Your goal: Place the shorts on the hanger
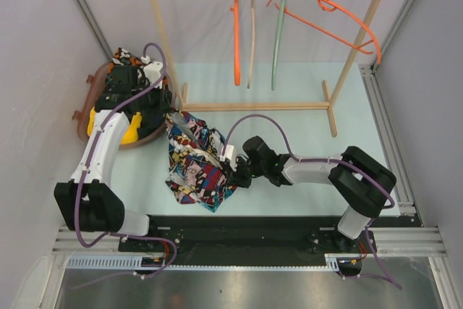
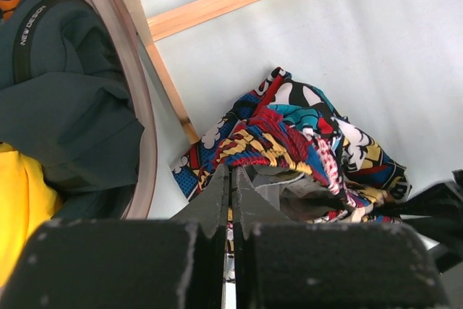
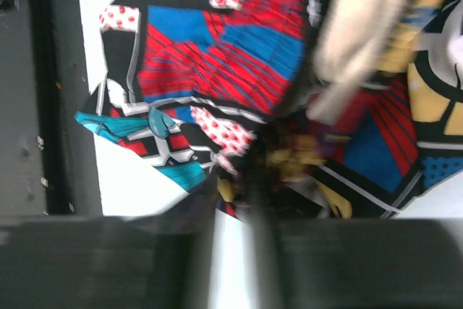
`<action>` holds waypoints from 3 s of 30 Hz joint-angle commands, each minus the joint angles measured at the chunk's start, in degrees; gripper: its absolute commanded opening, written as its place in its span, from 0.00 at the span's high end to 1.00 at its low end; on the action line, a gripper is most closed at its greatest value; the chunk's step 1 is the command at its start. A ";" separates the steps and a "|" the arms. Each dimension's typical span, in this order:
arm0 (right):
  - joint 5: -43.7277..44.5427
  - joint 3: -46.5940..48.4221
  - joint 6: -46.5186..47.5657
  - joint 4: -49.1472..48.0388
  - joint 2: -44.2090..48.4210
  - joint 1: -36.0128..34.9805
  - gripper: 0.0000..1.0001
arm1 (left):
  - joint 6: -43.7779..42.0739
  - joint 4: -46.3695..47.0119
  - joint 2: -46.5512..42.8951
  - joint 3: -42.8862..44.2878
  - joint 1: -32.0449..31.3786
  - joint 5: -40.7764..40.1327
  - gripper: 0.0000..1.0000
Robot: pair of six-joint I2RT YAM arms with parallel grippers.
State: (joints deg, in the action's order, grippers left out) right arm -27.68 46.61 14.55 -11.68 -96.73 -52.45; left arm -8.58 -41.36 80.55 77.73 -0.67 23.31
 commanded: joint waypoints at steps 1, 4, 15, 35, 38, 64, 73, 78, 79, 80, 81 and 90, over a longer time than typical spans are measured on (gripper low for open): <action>1.31 1.55 3.03 3.93 3.73 -0.20 1.00 | -0.83 -0.73 -3.12 2.07 2.34 1.56 1.00; 1.93 5.06 3.38 15.77 10.14 1.37 1.00 | -1.53 -1.96 -4.00 3.38 2.86 2.00 1.00; 7.46 16.48 17.17 55.51 33.61 18.24 1.00 | -2.23 -0.02 -15.16 7.86 2.86 3.49 1.00; 32.07 63.40 29.83 72.41 36.63 15.09 1.00 | -2.32 -5.65 -23.78 34.39 -8.47 8.33 1.00; 31.73 71.76 32.82 73.55 33.90 15.09 1.00 | -1.35 -6.97 -20.45 42.48 -8.47 9.56 1.00; 28.22 6.51 43.72 48.43 40.58 14.30 1.00 | -17.16 11.90 -26.15 -30.70 -8.91 3.42 1.00; 23.47 -5.48 41.89 45.52 35.91 11.40 0.93 | -28.51 10.52 -24.57 -42.05 -15.24 -2.12 0.99; 24.08 -5.74 38.28 49.27 35.28 8.94 0.75 | -28.87 7.18 -20.79 -42.05 -16.21 -3.09 0.90; 23.56 -5.74 37.93 50.52 36.25 8.07 0.63 | -28.86 6.39 -20.88 -42.22 -16.21 -3.10 0.89; 23.64 -5.74 37.40 51.75 37.22 7.63 0.58 | -29.04 5.69 -21.22 -42.31 -16.21 -2.92 0.87; 23.81 -5.74 37.14 54.02 38.53 7.01 0.54 | -28.86 5.16 -22.62 -42.31 -16.21 -2.66 0.78; 26.19 0.23 29.33 60.72 49.61 4.19 0.34 | -29.03 -7.56 -31.51 -35.29 -16.12 6.12 0.54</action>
State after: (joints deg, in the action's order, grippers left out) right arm -3.62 41.74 49.56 43.79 -49.30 -47.86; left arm -35.55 -40.77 51.37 37.34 -16.88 24.49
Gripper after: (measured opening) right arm 0.606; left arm 0.449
